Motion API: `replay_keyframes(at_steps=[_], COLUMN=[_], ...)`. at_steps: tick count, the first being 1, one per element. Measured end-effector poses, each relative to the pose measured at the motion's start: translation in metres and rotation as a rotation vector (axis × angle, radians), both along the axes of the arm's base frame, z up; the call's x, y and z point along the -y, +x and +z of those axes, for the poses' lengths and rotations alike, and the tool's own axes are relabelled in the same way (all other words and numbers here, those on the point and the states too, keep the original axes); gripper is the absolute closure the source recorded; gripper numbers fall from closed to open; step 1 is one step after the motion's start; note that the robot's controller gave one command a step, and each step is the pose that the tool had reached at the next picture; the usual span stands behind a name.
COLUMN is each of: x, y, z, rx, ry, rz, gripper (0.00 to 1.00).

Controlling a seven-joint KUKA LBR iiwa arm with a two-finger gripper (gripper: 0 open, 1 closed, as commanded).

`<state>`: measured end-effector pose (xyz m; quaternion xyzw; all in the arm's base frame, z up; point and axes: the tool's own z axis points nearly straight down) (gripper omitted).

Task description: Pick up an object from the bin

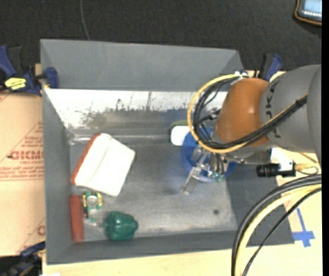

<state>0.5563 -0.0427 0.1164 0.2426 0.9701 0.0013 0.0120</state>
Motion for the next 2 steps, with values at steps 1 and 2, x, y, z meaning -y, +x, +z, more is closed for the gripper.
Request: replay_keyframes(at_steps=[1,2], x=[0.002,-0.0044], y=[-0.0159,-0.0209], z=[-0.0445,-0.0433], rx=[-0.021,0.002], ry=[0.002,0.002], rz=[-0.114,-0.097], gripper=[0.0,0.0])
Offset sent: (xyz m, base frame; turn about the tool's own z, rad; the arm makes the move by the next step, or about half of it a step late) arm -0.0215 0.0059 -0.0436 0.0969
